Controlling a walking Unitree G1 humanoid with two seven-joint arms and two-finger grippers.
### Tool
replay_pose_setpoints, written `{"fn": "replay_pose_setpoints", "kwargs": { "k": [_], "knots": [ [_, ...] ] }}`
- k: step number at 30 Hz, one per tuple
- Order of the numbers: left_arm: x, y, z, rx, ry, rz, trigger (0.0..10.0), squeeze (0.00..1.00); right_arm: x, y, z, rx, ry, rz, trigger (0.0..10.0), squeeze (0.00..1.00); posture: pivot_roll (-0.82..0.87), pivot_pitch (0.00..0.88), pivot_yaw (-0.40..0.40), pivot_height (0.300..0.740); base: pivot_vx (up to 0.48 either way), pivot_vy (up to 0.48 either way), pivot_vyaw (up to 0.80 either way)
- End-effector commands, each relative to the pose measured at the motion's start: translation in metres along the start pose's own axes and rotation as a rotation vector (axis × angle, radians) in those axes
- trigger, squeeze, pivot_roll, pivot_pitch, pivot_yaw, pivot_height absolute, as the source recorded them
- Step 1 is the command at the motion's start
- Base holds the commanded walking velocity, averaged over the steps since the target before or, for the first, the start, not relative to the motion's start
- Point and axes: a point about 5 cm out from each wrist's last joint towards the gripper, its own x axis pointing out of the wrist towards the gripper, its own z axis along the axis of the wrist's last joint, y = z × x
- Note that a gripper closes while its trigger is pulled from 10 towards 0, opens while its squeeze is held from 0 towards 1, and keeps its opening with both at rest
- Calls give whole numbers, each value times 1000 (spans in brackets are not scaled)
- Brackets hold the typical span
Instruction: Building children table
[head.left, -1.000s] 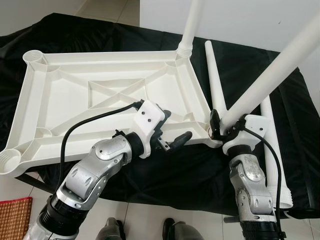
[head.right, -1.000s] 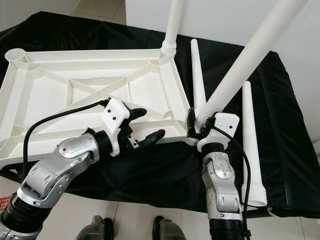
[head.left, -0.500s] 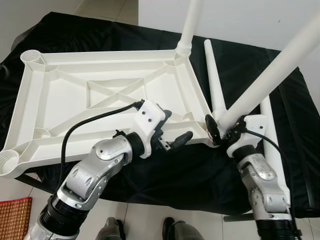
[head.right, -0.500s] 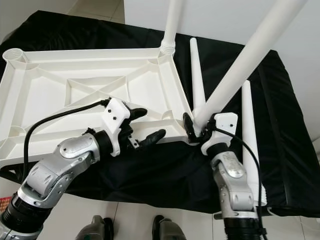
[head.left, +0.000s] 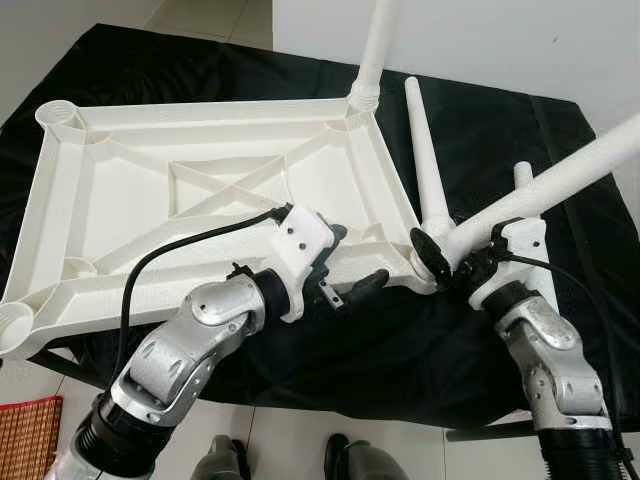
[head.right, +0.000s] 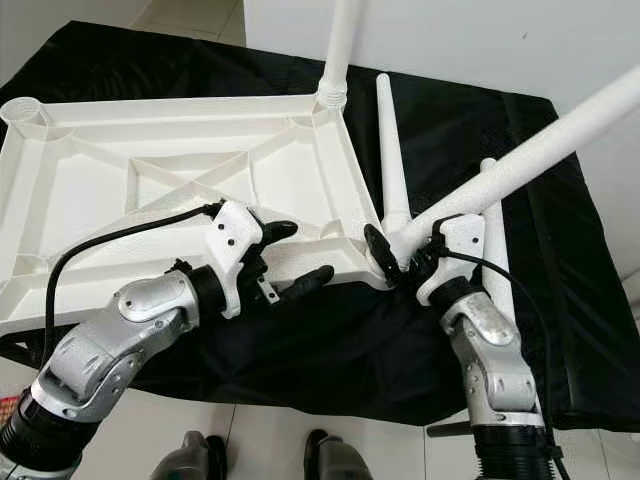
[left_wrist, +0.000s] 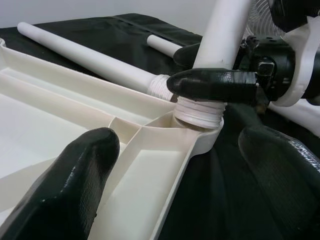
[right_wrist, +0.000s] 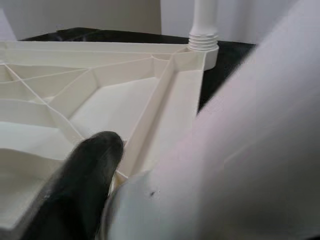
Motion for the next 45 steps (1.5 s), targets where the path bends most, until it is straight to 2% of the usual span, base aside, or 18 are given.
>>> {"fn": "replay_pose_setpoints", "kwargs": {
  "k": [1, 13, 18, 19, 25, 28, 36, 43, 45],
  "knots": [
    [0, -9, 1, -6, -5, -98, 10000, 0, -1, 0, -2, 2, 11, 16, 0, 0, 54, 216, -59, 740, 0, 0, 0],
    [-1, -8, 2, -4, -9, -76, 10000, 0, 2, -6, 0, -8, 17, 61, 0, 0, 59, 215, -67, 740, 0, 0, 0],
    [-2, -8, 2, -5, -9, -73, 10000, 0, 0, -5, -1, -18, 13, 69, 0, 0, 60, 214, -72, 740, 0, 0, 0],
    [-2, -8, 2, -5, -10, -71, 10000, 0, 0, -2, -1, -23, 9, 55, 10000, 0, 62, 214, -74, 740, 0, 0, 0],
    [-2, -7, 2, -7, -11, -67, 10000, 0, -2, 9, -5, -13, -25, -33, 10000, 0, 61, 213, -73, 740, 0, 0, 0],
    [-2, -7, 2, -9, -11, -69, 10000, 0, -4, 16, -5, -29, -72, -115, 10000, 0, 59, 211, -67, 740, 0, 0, 0],
    [-1, -8, 4, -11, -16, -91, 10000, 0, -8, 31, -10, -35, -89, -154, 10000, 0, 53, 212, -57, 740, 0, 0, 0],
    [-2, -7, 4, -10, -15, -92, 10000, 0, -11, 35, -13, -29, -89, -184, 10000, 0, 54, 217, -52, 740, 0, 0, 0],
    [-2, -7, 4, -10, -14, -90, 10000, 0, -11, 37, -15, -53, -91, -204, 10000, 0, 54, 220, -50, 740, 0, 0, 0]
  ]
}}
